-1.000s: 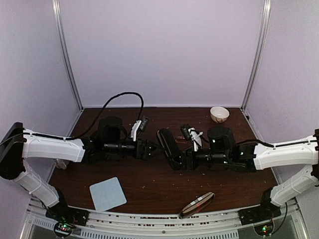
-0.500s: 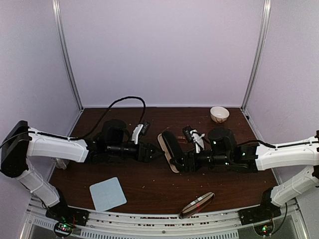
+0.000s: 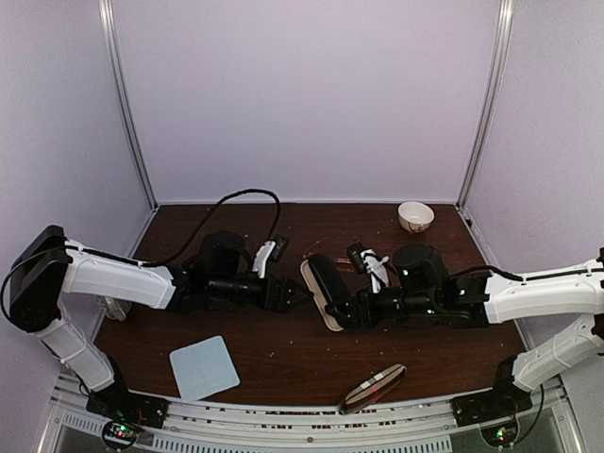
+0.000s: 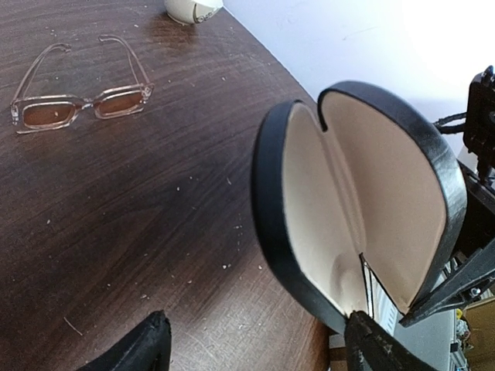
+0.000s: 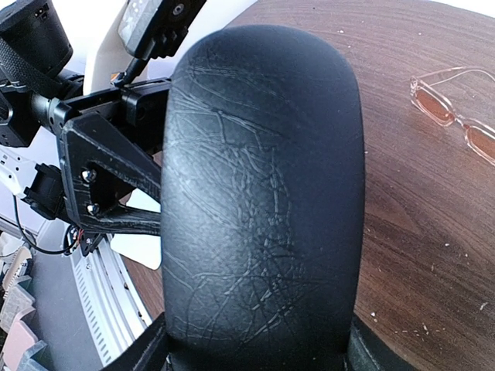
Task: Organize the sunglasses
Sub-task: Open the sunglasses case.
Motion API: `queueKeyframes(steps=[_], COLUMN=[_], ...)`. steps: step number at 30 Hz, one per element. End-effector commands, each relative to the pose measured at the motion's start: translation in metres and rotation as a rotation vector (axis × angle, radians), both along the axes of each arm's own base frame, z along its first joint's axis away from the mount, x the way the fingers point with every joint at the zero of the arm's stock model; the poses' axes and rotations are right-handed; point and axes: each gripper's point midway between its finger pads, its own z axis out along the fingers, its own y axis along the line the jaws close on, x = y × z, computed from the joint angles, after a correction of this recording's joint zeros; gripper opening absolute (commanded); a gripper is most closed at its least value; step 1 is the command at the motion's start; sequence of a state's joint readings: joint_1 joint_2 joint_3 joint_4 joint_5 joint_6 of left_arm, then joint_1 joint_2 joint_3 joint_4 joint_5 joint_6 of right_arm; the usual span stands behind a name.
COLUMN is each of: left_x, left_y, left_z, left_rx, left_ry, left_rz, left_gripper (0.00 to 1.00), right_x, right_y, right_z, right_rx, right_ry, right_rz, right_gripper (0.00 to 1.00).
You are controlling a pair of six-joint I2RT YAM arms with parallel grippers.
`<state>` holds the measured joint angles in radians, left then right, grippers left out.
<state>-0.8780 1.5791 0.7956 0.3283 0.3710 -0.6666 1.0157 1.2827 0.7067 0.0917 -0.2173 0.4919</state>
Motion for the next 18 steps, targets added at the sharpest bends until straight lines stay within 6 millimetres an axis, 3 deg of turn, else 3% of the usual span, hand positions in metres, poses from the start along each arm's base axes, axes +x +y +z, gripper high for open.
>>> queueKeyframes(steps=[1, 18], left_x=[0.033, 0.036], left_y=[0.036, 0.041], left_z=[-0.059, -0.084], left_rx=[0.204, 0.248], left_ry=[0.029, 0.048], left_rz=[0.185, 0.196], left_gripper=[0.79, 0.78], right_x=[-0.033, -0.046], right_y=[0.026, 0.029], right_z=[0.113, 0.127], right_rx=[0.328, 0.392], right_ry=[-0.182, -0.151], right_rz=[0.194, 0.26], right_gripper=[0.23, 0.22])
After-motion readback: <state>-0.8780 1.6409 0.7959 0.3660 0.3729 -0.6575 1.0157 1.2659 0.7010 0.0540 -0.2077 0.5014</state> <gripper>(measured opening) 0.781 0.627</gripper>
